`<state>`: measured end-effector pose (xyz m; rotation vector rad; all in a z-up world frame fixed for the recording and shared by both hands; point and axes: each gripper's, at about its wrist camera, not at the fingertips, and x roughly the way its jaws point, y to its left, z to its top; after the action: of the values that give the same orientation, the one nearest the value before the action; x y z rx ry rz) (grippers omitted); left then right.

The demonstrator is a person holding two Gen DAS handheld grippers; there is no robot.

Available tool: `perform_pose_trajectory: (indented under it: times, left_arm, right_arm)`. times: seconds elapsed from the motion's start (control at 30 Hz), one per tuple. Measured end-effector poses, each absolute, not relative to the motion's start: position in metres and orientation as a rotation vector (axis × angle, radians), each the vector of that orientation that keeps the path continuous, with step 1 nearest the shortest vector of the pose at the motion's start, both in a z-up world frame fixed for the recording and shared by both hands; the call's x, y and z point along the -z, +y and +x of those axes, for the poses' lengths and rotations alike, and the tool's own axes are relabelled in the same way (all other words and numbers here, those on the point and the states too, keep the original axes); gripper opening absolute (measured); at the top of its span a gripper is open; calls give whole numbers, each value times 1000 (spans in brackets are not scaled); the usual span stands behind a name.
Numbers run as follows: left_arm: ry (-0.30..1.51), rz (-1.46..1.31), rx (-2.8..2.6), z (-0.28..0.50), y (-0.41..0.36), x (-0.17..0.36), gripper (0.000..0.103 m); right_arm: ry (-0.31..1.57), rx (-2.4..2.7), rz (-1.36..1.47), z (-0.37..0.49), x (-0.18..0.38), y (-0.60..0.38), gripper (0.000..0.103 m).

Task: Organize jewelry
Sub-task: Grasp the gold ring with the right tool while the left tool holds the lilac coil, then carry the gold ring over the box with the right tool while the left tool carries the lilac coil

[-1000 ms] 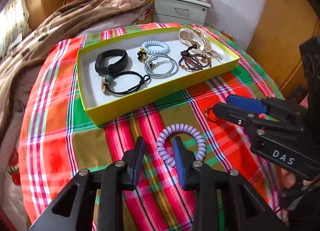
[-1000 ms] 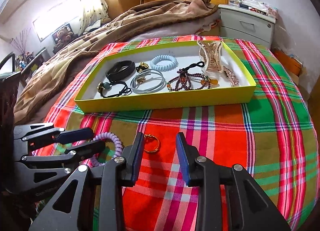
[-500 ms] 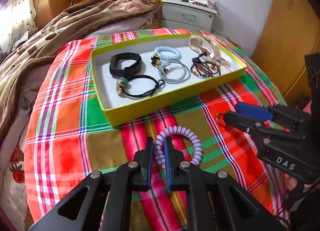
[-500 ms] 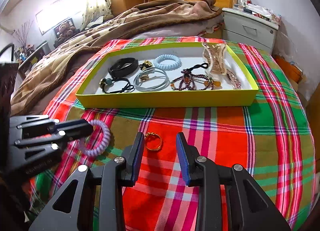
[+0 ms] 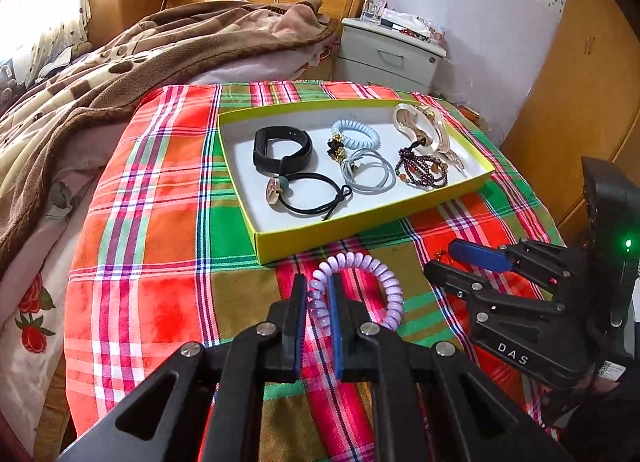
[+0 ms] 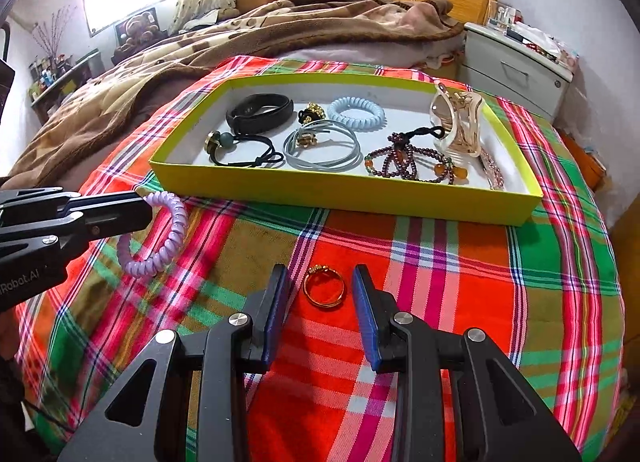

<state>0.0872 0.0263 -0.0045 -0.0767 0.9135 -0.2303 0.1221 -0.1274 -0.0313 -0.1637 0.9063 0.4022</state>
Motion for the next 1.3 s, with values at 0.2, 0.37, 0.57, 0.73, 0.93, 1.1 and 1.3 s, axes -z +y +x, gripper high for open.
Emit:
perform_pose_trajectory:
  times: [0.2, 0.37, 0.57, 0.73, 0.93, 1.1, 1.3]
  left_arm:
    - [911, -78, 230, 87, 26, 3, 11]
    - [911, -77, 229, 86, 27, 2, 11]
    - [903, -72, 225, 85, 26, -1, 11]
    - [896, -66, 227, 84, 25, -4, 11]
    - [885, -61, 227, 85, 24, -10, 11]
    - [865, -63, 222, 90, 25, -19, 11]
    - [842, -64, 223, 103, 25, -31, 11]
  right_arm:
    - [904, -399, -169, 120, 31, -127, 24]
    - [904, -394, -157, 119, 31, -127, 23]
    - [898, -383, -134, 119, 29, -132, 23]
    - [879, -374, -104, 117, 23, -139, 23]
    - [859, -369, -87, 115, 14, -141, 23]
    - [836, -364, -71, 117, 3, -145, 23]
    - [804, -362, -53, 124, -10, -150, 23]
